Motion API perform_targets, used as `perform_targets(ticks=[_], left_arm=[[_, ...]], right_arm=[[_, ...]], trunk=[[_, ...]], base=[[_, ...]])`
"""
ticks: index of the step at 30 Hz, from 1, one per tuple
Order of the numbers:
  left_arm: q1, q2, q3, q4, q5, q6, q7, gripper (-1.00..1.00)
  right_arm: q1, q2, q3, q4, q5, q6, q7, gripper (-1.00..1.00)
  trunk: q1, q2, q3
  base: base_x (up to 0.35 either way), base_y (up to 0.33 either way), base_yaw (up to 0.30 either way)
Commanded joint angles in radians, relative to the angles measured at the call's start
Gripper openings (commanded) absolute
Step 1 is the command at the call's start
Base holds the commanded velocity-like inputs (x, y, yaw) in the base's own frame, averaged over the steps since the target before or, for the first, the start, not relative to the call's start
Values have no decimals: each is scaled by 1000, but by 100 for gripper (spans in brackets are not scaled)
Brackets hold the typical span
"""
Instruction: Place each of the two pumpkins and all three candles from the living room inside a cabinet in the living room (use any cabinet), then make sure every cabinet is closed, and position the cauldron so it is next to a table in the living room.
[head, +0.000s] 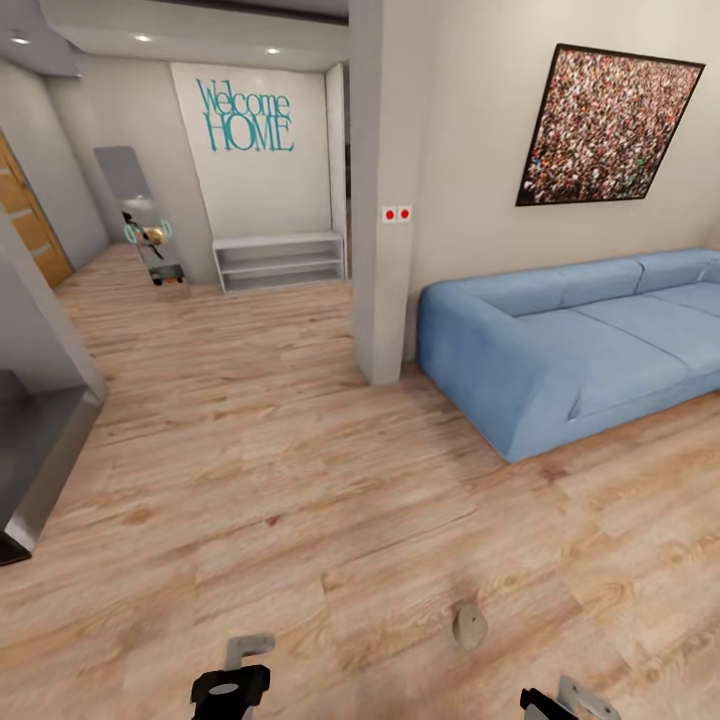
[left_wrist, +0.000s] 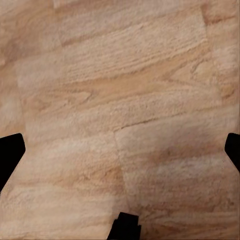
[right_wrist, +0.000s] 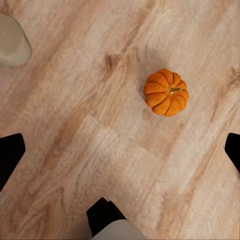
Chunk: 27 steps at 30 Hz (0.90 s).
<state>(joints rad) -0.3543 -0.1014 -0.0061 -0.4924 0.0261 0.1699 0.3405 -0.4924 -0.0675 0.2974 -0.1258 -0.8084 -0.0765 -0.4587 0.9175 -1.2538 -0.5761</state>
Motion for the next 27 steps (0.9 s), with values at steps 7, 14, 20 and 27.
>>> perform_targets(ticks=[7, 14, 20, 27], left_arm=[[0, 0, 0, 0, 0, 0, 0, 100], [0, 0, -1, 0, 0, -1, 0, 100], [0, 0, 0, 0, 0, -1, 0, 100], [0, 0, 1, 0, 0, -1, 0, 100]], right_arm=[[0, 0, -1, 0, 0, 0, 0, 100], [0, 0, -1, 0, 0, 0, 0, 100], [0, 0, 0, 0, 0, 0, 0, 100], [0, -1, 1, 0, 0, 3, 72, 100]], trunk=[[0, 0, 0], [0, 0, 0], [0, 0, 0], [0, 0, 0]], base=[[329, -6, 0], [276, -153, 0], [210, -109, 0], [235, -84, 0]])
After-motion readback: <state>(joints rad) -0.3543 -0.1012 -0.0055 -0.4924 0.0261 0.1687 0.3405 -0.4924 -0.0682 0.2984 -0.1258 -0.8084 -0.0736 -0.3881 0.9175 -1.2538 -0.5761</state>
